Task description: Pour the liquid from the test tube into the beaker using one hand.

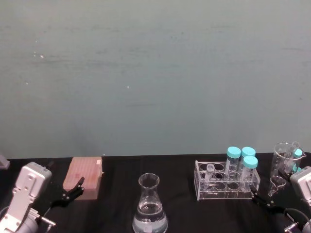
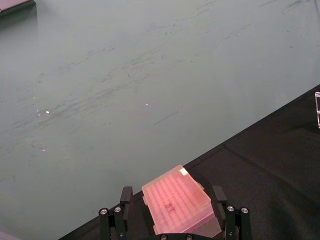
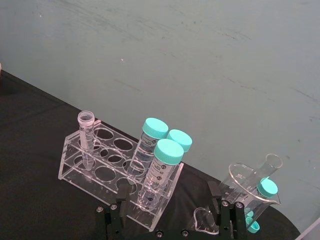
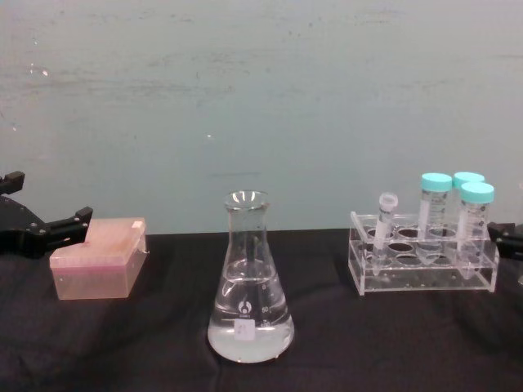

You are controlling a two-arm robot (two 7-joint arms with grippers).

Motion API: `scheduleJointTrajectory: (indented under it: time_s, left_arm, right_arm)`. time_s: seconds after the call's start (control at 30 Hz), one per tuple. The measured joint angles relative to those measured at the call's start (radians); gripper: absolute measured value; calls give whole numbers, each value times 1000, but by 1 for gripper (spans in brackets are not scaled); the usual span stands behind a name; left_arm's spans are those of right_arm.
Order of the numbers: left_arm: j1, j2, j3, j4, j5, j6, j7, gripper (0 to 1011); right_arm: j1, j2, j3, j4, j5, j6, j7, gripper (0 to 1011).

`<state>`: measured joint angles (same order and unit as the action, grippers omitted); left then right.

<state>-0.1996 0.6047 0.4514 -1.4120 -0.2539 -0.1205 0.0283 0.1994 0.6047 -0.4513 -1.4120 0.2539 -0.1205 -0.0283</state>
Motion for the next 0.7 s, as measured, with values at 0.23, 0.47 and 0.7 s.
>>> scheduleJointTrajectory:
  time_s: [0.23,0.47,0.7]
  left_arm:
    - [0,0,0,0,0,0,0,1000]
    - [0,0,0,0,0,0,0,1000]
    - [0,0,0,0,0,0,0,1000]
  right_arm:
    - [0,0,0,0,0,0,0,1003]
    - [0,0,0,0,0,0,0,1003]
    - [0,0,0,0,0,0,0,1003]
